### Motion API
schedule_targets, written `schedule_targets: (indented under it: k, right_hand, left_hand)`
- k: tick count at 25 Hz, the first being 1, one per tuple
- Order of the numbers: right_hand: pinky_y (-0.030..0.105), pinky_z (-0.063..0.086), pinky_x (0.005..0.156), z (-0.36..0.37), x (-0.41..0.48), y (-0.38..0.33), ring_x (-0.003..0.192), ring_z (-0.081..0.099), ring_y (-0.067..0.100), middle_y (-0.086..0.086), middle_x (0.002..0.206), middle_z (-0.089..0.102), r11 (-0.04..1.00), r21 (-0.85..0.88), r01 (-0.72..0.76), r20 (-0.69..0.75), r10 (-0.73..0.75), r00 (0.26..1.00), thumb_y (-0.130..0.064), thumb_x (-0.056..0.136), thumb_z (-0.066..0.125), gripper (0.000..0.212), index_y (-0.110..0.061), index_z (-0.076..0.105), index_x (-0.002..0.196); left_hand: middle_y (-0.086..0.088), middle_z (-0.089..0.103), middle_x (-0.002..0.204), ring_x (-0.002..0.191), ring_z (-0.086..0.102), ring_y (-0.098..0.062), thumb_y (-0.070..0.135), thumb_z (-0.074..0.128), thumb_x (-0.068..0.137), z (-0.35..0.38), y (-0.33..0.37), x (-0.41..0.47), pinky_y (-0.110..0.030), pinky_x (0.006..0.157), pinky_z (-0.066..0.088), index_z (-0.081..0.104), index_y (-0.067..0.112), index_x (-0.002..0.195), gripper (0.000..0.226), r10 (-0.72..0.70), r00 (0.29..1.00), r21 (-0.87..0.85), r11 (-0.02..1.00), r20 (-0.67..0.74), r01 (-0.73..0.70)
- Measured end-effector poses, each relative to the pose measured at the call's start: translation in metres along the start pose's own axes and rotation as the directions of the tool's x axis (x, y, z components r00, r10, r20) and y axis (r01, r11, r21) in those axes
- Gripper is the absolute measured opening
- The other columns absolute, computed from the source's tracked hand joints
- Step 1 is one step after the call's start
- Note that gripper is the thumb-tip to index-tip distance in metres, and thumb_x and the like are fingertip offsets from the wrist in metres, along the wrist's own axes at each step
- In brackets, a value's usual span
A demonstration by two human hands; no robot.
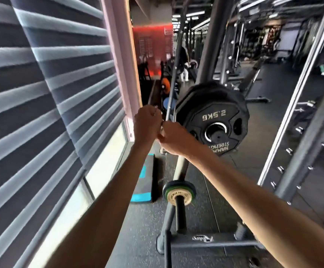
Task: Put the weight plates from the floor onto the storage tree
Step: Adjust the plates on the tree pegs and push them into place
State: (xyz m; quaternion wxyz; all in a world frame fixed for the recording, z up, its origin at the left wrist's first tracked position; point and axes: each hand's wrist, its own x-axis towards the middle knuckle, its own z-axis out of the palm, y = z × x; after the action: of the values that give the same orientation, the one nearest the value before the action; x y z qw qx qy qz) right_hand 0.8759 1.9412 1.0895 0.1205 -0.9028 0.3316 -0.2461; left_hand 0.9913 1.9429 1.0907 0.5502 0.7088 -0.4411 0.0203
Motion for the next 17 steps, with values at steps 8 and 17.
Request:
schedule_targets:
  k: [8,17]
  right_hand:
    - [0.043,0.044,0.095,-0.072,-0.037,0.107,0.108,0.054,0.031,0.008,0.109,0.059,0.984,-0.178,-0.032,-0.629,-0.089,0.772,-0.033,0.095,0.057,0.028,-0.014,0.059,0.114]
    - [0.045,0.039,0.111,-0.065,-0.045,0.187,0.132,0.047,0.023,0.004,0.140,0.052,0.907,0.394,-0.150,-0.433,0.327,0.840,-0.064,0.094,0.044,0.063,-0.024,0.040,0.143]
  left_hand:
    - [-0.007,0.053,0.134,0.129,0.046,-0.020,0.058,0.046,0.091,0.043,0.040,-0.048,-0.035,0.110,0.037,0.045,0.017,0.139,0.063,0.267,0.958,-0.162,0.955,0.108,-0.248]
    - [-0.002,0.027,0.150,0.141,0.027,-0.022,0.059,0.050,0.092,0.098,0.030,-0.068,-0.054,0.113,0.034,0.019,0.034,0.154,0.073,0.221,0.975,-0.158,0.963,-0.002,-0.218]
